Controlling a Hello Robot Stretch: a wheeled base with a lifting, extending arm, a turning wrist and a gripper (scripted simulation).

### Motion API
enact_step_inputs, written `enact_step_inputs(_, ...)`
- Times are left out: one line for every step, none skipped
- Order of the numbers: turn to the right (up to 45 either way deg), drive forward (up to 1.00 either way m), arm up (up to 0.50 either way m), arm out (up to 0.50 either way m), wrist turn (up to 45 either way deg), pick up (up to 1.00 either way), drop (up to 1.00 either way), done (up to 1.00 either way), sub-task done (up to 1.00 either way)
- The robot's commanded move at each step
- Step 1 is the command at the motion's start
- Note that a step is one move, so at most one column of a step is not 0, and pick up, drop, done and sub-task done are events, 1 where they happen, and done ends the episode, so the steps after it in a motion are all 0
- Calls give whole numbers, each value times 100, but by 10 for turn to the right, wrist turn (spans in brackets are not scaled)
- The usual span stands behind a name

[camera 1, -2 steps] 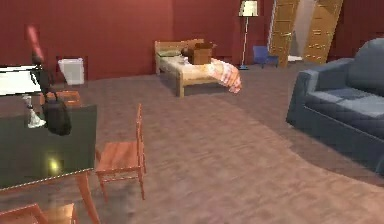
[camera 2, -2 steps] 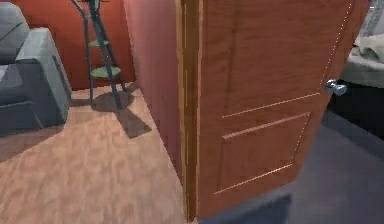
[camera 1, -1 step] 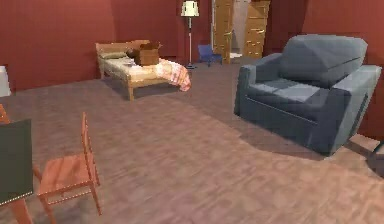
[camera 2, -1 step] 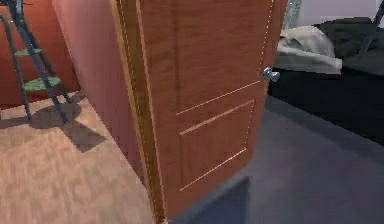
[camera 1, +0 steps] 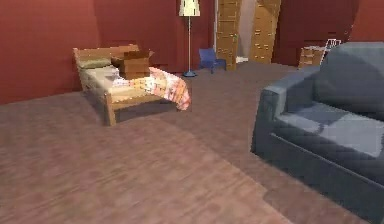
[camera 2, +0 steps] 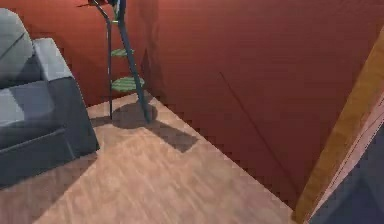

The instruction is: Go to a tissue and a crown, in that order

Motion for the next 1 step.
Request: enact_step_inputs(0,100,0,0,0,0,0,0,0)
